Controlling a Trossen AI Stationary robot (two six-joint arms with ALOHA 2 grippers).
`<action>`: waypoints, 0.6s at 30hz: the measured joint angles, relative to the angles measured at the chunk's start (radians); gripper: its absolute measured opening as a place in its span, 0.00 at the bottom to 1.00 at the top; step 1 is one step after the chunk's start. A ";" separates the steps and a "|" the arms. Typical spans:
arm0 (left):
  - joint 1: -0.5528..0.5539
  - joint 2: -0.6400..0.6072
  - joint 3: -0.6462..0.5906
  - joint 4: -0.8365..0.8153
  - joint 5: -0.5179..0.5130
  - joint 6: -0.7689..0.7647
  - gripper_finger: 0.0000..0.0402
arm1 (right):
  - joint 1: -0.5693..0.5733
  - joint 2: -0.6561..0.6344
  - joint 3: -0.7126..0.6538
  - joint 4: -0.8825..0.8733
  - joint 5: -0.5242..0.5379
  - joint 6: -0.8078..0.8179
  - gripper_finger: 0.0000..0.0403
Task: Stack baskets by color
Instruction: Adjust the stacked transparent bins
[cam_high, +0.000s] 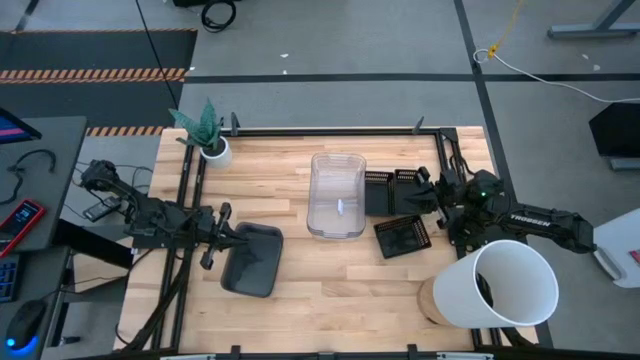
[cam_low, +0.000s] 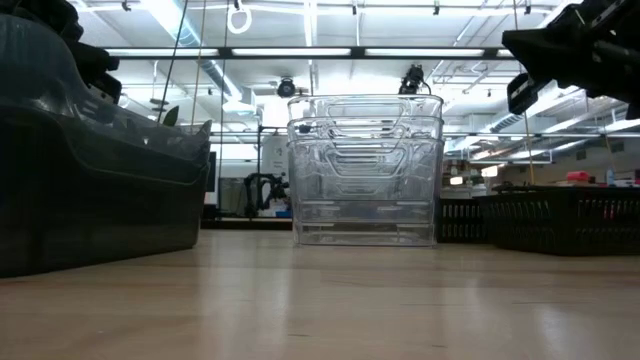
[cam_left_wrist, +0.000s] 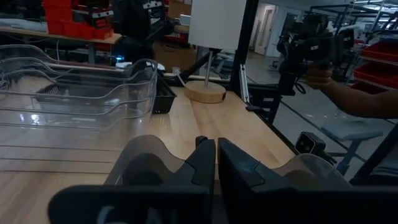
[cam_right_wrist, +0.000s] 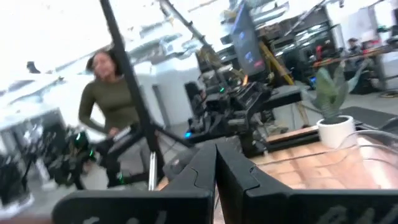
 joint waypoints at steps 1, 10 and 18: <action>0.000 0.000 0.000 0.000 0.000 0.000 0.05 | 0.000 0.000 0.000 0.006 0.024 0.014 0.03; 0.000 0.000 0.000 0.000 0.000 0.000 0.07 | 0.001 0.101 0.116 -0.249 0.171 0.071 0.02; 0.000 0.000 0.000 0.000 0.000 0.000 0.07 | 0.031 0.295 0.201 -0.524 0.157 0.029 0.04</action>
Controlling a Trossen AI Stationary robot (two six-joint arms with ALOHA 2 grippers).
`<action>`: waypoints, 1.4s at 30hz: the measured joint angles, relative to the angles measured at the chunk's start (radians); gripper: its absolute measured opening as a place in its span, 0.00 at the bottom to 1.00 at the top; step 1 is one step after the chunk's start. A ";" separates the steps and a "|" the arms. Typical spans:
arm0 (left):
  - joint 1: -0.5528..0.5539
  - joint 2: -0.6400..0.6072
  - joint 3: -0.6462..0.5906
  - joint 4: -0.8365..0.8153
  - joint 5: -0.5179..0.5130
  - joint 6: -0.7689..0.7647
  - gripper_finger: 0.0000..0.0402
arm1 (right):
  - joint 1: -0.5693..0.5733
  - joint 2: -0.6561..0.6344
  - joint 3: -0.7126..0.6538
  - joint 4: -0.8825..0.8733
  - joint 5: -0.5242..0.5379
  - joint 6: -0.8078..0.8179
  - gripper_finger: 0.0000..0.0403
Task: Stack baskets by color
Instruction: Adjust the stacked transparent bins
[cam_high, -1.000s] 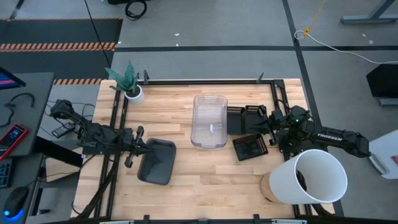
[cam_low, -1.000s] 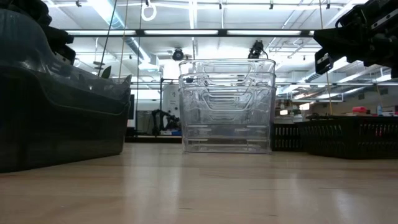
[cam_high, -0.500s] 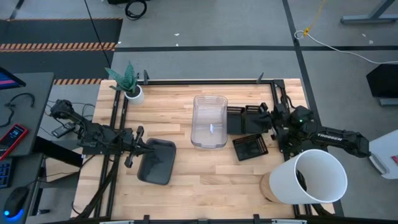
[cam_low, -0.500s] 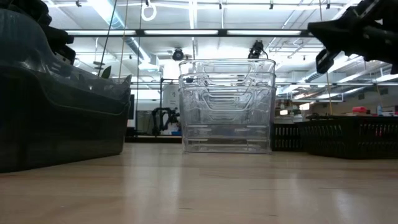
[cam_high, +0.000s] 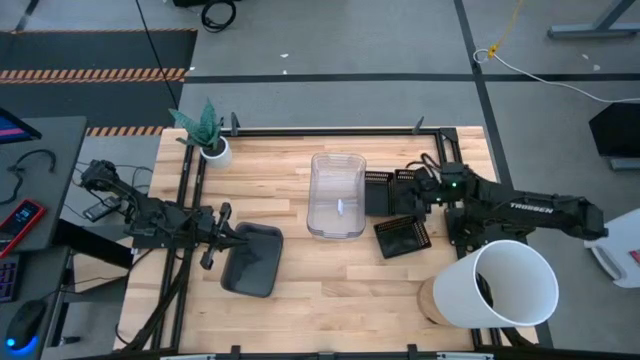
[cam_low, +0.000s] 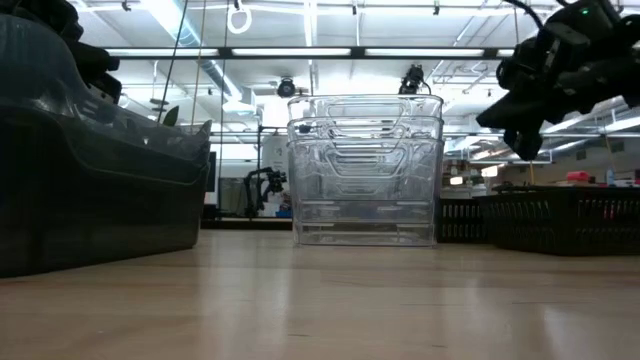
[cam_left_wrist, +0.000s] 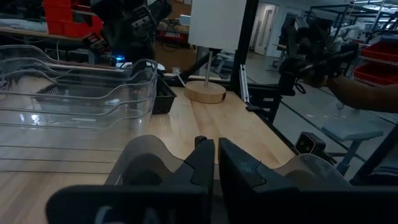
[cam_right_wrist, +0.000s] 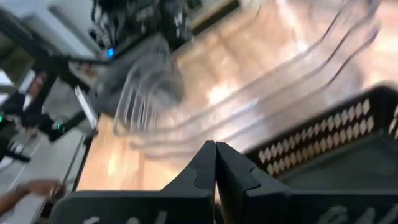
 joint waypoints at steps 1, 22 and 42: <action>0.000 0.000 0.000 0.000 0.000 0.000 0.06 | 0.013 0.017 0.013 -0.022 0.000 0.000 0.04; 0.000 0.000 0.000 0.000 0.000 0.000 0.05 | 0.318 0.432 0.296 -0.241 0.391 -0.112 0.04; 0.000 0.000 0.000 0.000 0.000 0.000 0.05 | 0.249 1.014 0.644 -0.067 0.361 -0.297 0.04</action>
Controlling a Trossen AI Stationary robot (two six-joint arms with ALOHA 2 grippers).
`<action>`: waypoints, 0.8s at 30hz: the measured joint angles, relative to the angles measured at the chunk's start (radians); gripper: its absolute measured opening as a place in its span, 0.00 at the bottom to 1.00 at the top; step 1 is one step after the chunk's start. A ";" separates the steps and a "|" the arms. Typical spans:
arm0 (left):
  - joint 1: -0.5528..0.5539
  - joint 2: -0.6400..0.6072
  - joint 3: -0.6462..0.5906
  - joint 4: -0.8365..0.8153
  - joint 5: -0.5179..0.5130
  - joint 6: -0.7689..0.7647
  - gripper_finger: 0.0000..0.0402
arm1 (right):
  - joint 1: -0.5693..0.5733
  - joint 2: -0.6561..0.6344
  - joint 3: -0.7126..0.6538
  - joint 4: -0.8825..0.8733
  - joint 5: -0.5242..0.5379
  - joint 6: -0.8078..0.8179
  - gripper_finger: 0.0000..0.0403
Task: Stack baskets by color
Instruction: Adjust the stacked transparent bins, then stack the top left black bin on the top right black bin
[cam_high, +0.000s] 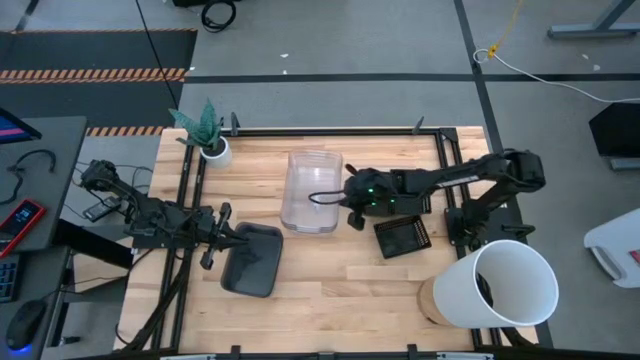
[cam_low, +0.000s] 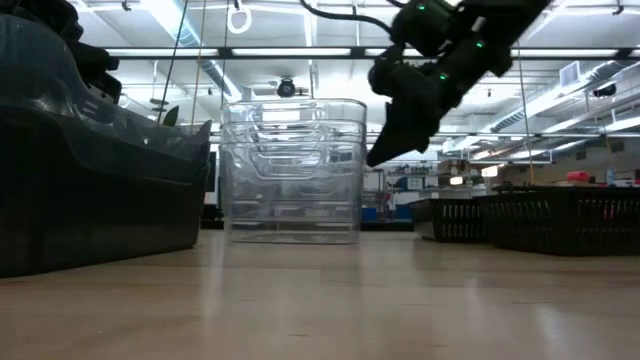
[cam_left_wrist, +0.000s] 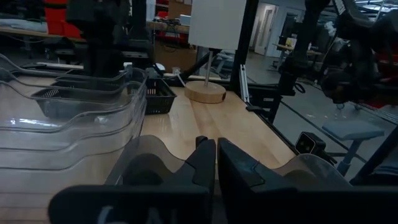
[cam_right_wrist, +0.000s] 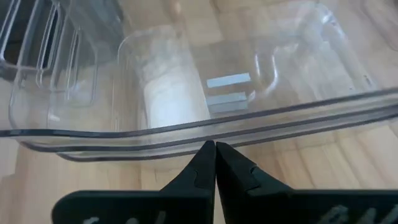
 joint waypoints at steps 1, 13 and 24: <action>0.000 0.000 0.000 0.000 0.000 0.000 0.06 | 0.000 0.013 0.026 -0.028 -0.003 -0.007 0.04; 0.000 0.000 0.000 0.000 0.000 0.000 0.08 | 0.067 -0.097 0.212 -0.468 -0.039 0.052 0.04; 0.000 0.000 0.000 0.000 0.000 0.000 0.07 | 0.186 -0.185 0.204 -0.711 0.082 0.157 0.21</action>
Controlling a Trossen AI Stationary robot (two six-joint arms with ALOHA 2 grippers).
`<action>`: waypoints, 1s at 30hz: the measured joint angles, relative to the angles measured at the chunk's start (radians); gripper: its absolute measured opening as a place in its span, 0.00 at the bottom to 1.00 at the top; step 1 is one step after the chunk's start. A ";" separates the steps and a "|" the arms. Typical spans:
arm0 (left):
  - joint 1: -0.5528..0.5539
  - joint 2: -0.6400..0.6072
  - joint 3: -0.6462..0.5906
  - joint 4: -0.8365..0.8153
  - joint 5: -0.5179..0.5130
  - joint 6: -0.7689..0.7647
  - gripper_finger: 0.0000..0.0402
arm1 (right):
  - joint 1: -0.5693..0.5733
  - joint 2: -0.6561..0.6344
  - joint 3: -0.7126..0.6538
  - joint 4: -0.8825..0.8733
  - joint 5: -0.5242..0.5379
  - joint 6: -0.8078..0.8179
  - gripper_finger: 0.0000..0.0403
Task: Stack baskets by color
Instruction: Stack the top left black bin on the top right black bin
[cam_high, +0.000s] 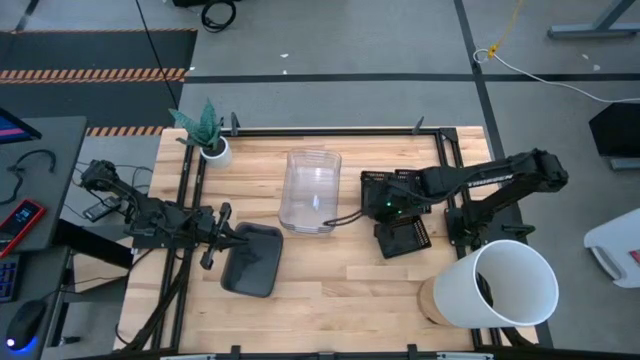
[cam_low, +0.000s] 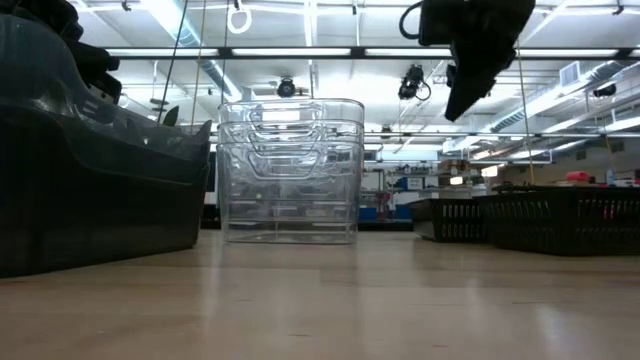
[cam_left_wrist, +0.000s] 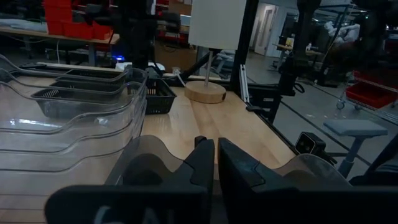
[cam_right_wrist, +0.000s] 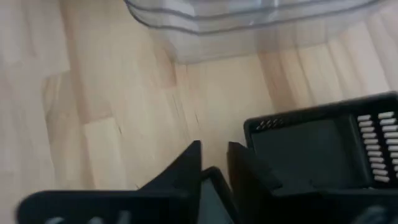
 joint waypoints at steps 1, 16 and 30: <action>0.000 0.000 0.000 0.000 0.000 0.000 0.07 | 0.005 0.011 -0.002 0.000 0.004 0.012 0.24; 0.000 0.000 0.000 0.000 0.000 0.000 0.06 | 0.020 0.207 0.007 0.014 0.048 -0.008 0.58; 0.000 0.000 0.000 0.000 0.000 0.000 0.06 | -0.036 0.334 0.008 -0.011 0.178 -0.202 0.60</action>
